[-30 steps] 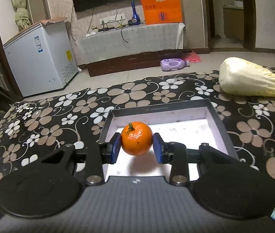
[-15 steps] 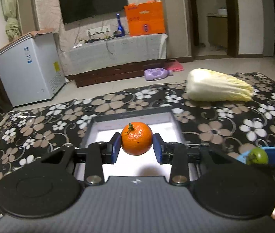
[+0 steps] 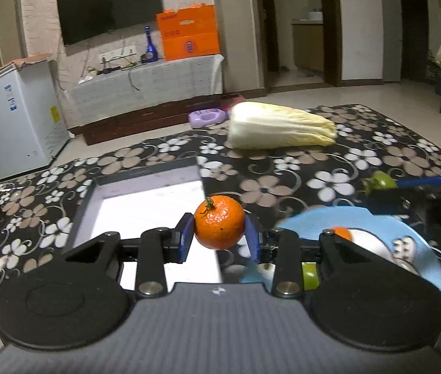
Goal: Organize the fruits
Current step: 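Carry the green fruit and mandarin over the blue plate with both grippers, then lower the mandarin and green fruit onto the plate and open both grippers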
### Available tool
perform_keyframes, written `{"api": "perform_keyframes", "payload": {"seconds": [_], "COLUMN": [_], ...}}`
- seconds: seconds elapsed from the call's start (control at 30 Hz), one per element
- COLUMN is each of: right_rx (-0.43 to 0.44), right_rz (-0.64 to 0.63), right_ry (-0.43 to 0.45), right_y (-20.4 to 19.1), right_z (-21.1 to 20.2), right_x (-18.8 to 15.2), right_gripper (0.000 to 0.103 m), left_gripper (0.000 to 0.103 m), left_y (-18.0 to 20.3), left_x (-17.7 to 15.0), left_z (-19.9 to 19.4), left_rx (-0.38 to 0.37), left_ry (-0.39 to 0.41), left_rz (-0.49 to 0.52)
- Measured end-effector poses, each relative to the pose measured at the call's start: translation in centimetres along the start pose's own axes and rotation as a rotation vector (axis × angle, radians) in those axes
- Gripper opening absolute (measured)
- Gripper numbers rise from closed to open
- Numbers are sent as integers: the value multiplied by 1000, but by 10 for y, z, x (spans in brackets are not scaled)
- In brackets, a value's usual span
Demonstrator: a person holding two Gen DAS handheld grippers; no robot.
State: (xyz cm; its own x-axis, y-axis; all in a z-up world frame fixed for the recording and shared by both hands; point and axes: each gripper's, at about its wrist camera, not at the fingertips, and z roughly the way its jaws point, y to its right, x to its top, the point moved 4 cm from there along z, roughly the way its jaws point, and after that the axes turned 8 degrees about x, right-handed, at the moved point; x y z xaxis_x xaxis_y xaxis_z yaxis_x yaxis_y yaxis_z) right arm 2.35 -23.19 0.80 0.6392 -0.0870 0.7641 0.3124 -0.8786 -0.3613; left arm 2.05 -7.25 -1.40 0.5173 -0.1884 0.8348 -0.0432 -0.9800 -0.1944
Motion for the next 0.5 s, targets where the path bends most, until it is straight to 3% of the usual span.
{"api": "perform_keyframes", "payload": {"seconds": [0.5], "right_rx": [-17], "right_rz": [25], "right_ry": [20], "right_y": [10], "right_z": [-13], "right_x": [-6], "right_gripper": [32], "left_gripper": [41], "left_y": [42], "left_x": [-10], "left_z": [-19], "left_rx": [-154], "left_ry": [29], "left_rz": [23]}}
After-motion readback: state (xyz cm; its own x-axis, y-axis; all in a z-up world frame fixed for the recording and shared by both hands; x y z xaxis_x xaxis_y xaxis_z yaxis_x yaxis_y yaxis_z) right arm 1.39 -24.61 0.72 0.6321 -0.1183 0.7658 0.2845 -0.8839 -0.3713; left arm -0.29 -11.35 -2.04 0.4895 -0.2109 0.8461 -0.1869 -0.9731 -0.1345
